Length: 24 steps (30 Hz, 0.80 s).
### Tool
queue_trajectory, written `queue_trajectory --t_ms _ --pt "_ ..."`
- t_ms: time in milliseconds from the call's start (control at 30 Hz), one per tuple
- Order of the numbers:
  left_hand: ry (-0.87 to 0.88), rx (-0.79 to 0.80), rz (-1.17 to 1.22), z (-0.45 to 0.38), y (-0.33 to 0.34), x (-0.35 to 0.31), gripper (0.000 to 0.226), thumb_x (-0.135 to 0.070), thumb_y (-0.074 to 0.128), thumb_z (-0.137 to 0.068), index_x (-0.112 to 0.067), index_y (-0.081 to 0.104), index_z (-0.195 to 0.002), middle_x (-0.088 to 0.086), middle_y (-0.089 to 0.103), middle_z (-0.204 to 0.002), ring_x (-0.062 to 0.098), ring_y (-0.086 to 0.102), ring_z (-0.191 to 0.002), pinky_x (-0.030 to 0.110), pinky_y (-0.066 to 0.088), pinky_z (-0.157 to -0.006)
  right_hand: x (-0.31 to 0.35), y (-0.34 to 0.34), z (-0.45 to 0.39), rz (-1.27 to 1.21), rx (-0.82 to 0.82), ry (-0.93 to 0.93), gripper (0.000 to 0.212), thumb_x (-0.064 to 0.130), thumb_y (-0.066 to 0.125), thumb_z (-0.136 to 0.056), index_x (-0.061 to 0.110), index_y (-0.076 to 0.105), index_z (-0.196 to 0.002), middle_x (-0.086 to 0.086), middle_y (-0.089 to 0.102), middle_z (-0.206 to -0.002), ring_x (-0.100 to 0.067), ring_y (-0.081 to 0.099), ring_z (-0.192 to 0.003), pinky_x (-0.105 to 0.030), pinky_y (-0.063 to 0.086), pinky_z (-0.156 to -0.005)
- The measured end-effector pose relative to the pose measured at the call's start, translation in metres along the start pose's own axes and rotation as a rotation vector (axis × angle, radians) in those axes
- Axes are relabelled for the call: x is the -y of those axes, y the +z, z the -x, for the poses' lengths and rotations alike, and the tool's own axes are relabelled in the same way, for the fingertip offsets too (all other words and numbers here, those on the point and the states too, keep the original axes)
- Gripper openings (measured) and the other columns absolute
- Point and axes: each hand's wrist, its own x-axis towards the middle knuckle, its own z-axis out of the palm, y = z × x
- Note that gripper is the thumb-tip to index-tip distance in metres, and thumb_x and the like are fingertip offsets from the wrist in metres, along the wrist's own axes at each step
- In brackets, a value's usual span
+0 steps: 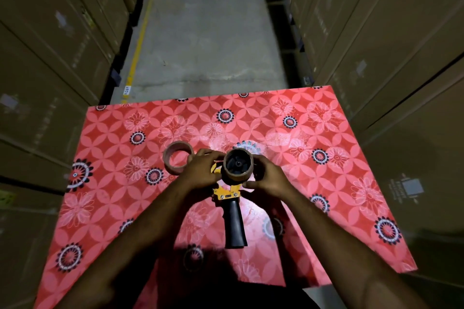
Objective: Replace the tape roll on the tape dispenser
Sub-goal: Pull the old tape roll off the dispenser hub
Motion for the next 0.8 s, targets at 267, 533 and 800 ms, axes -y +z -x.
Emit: queue_trajectory --t_ms 267,533,800 --pt "-0.017 -0.090 0.357 -0.006 0.020 0.005 0.058 0.002 0.087 -0.072 -0.031 0.076 -0.119 -0.005 0.044 -0.128 0.026 0.056 -0.119 0.017 0.062 -0.078 -0.006 0.012 -0.005 0.068 -0.117 -0.072 0.072 0.012 0.094 -0.062 0.013 0.062 -0.127 0.008 0.069 -0.106 -0.006 0.067 -0.095 -0.005 0.049 -0.075" --pt "-0.014 -0.093 0.459 -0.011 0.028 0.018 0.056 -0.013 0.093 -0.064 -0.039 0.073 -0.111 -0.012 0.045 -0.126 0.030 0.061 -0.119 0.050 0.064 -0.087 -0.013 0.007 -0.004 0.038 -0.065 -0.063 0.072 0.014 0.090 -0.071 0.018 0.059 -0.135 0.010 0.069 -0.112 -0.003 0.066 -0.101 -0.003 0.047 -0.082" --pt "0.035 -0.074 0.162 -0.004 0.015 0.001 0.081 -0.024 0.092 -0.075 -0.031 0.056 -0.147 0.000 0.038 -0.127 0.016 0.043 -0.114 0.022 0.032 -0.098 -0.002 0.008 -0.010 0.058 -0.075 -0.072 0.084 0.017 0.098 -0.057 0.024 0.058 -0.130 0.012 0.073 -0.097 0.005 0.070 -0.085 0.001 0.045 -0.067"
